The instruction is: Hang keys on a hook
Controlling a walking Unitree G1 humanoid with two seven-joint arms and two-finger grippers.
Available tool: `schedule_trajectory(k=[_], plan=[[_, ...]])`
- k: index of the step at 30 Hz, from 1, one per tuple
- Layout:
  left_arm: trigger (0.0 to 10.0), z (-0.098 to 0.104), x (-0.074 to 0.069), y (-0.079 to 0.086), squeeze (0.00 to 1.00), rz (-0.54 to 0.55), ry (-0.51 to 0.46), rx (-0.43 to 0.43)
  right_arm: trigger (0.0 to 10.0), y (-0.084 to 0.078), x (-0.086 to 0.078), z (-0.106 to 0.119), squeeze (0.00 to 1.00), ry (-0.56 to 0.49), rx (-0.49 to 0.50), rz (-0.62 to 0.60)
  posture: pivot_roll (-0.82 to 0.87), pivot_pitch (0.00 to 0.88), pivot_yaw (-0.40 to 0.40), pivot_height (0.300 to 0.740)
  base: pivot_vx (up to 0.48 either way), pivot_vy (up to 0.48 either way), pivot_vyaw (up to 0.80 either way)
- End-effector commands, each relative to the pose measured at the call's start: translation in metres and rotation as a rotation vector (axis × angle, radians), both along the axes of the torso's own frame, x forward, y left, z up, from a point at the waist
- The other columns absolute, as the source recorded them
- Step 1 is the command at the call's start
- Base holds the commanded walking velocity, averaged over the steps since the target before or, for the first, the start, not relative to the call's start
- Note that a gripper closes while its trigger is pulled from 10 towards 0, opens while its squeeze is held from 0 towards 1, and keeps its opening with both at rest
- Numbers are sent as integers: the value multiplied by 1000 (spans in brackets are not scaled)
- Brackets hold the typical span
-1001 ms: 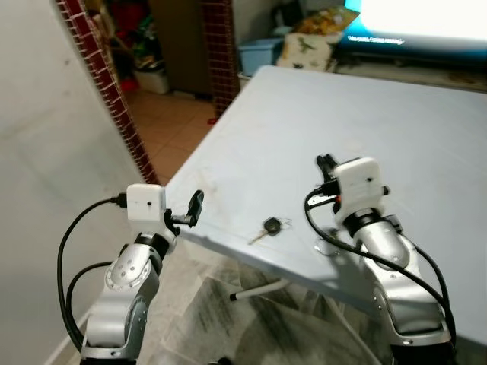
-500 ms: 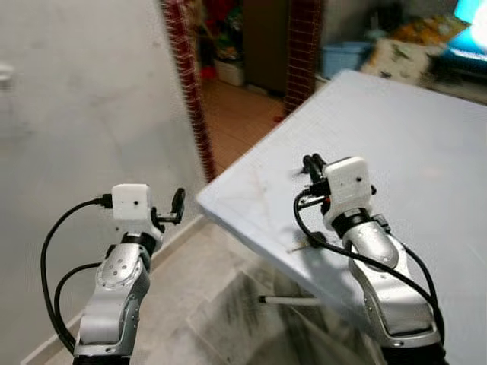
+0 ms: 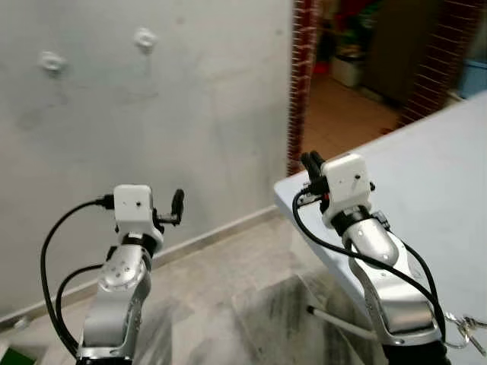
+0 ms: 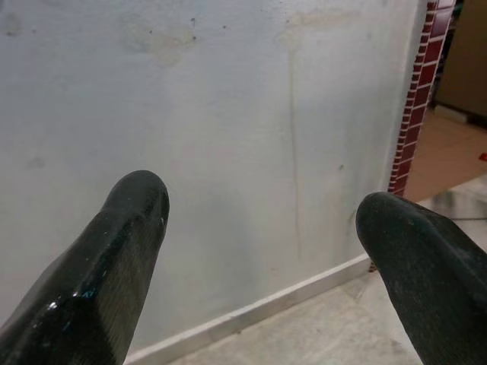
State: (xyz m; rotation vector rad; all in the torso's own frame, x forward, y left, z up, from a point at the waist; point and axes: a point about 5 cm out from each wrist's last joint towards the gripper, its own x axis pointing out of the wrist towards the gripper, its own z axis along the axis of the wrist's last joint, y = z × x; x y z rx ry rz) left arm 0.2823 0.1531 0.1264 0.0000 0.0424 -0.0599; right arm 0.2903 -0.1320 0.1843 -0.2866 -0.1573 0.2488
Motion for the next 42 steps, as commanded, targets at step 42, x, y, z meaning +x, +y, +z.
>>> schedule_trajectory(k=[42], plan=[[10000,-8,-7,-7,0,-51,11,-32,10000,18,-1,9,0,-29,33,108,-65,25,45,740,0,0,547]])
